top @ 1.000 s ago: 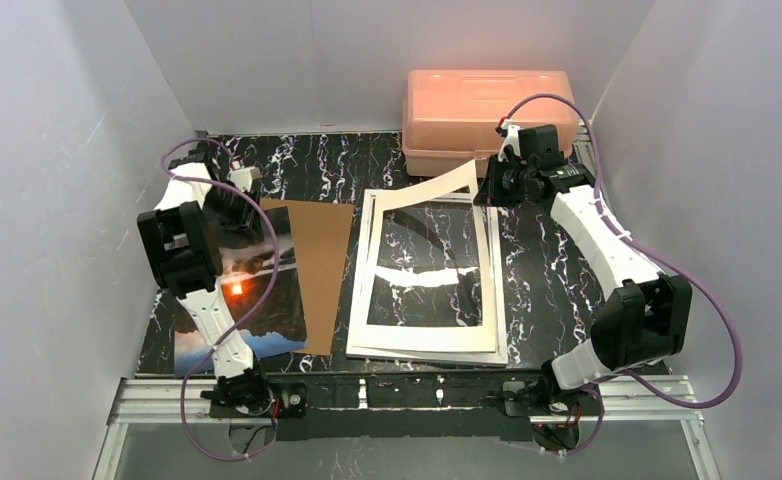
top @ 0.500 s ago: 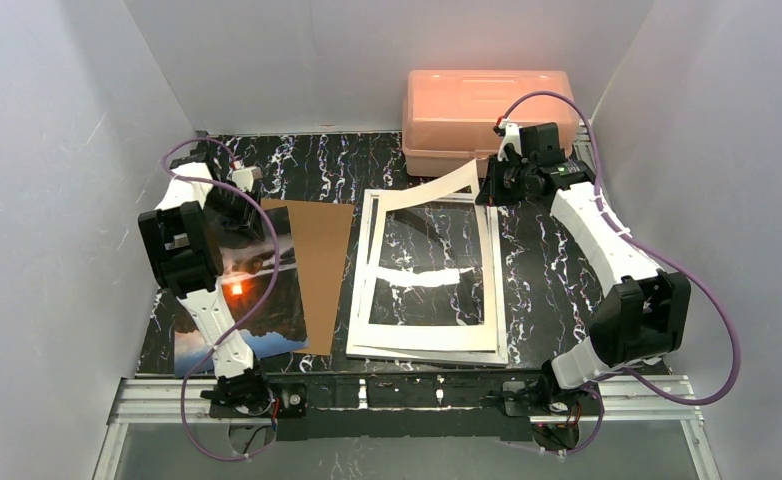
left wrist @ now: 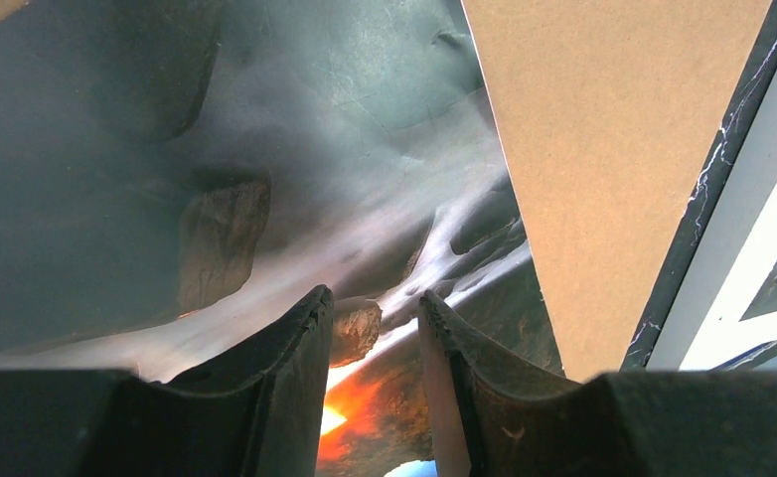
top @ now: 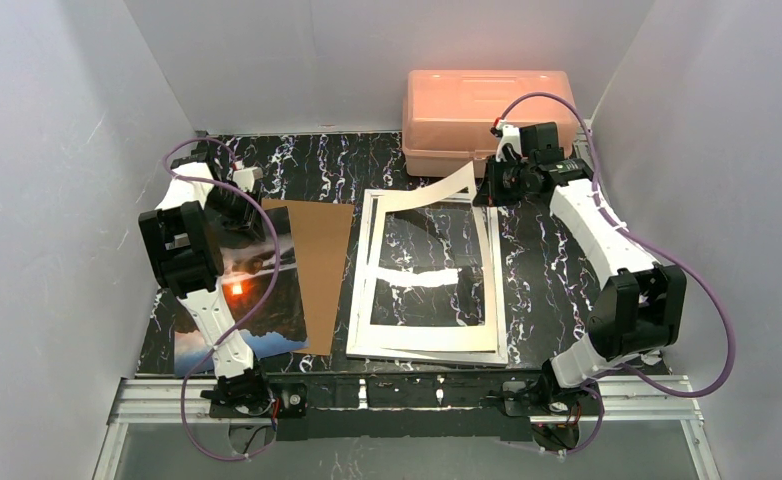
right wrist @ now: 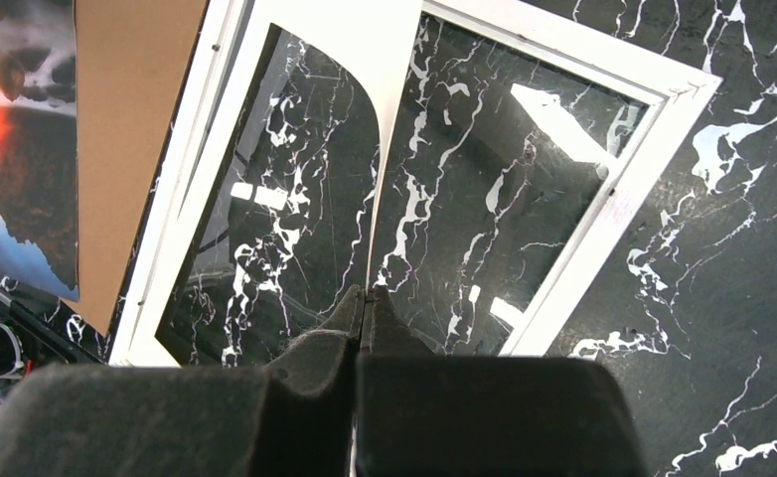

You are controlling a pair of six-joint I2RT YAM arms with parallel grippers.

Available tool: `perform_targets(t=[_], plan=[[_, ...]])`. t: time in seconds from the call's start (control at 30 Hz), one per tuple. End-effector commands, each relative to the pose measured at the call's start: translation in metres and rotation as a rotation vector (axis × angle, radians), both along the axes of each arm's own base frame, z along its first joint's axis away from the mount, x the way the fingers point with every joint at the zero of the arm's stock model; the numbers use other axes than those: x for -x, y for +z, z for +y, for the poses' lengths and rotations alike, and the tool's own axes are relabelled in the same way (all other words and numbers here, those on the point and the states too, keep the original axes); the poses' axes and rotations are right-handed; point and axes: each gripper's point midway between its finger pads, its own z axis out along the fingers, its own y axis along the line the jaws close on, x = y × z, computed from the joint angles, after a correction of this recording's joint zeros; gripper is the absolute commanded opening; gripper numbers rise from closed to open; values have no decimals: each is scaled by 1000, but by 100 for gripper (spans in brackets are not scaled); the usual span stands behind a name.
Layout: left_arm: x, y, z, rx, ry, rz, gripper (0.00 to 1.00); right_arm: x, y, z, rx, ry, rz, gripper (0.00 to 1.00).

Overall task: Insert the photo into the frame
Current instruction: Place the photo frame item in the photo frame.

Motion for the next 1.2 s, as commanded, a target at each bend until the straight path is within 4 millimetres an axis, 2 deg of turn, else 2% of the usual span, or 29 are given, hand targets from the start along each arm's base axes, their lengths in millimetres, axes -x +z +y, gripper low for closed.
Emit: perform_targets(t=[0.0, 0.27, 0.57, 0.73, 0.8, 0.93, 1.0, 1.17], plan=[[6, 16, -4, -2, -21, -16, 35, -7, 2, 7, -44, 21, -31, 1], [6, 14, -5, 0, -25, -13, 35, -18, -4, 5, -26, -7, -32, 1], [5, 14, -4, -1, -28, -16, 35, -17, -32, 2, 0, -18, 37, 2], [5, 14, -4, -1, -28, -16, 35, -19, -40, 0, 18, -30, 55, 10], [5, 14, -4, -2, -29, -16, 35, -20, -40, -2, 29, -40, 55, 18], [5, 13, -4, -2, -29, -15, 35, -22, -43, -11, 75, -82, 59, 51], [5, 13, -4, -2, -29, -15, 35, -24, -44, -17, 104, -108, 54, 63], [5, 13, -4, 0, -29, -14, 35, -28, -47, -30, 170, -161, 62, 79]])
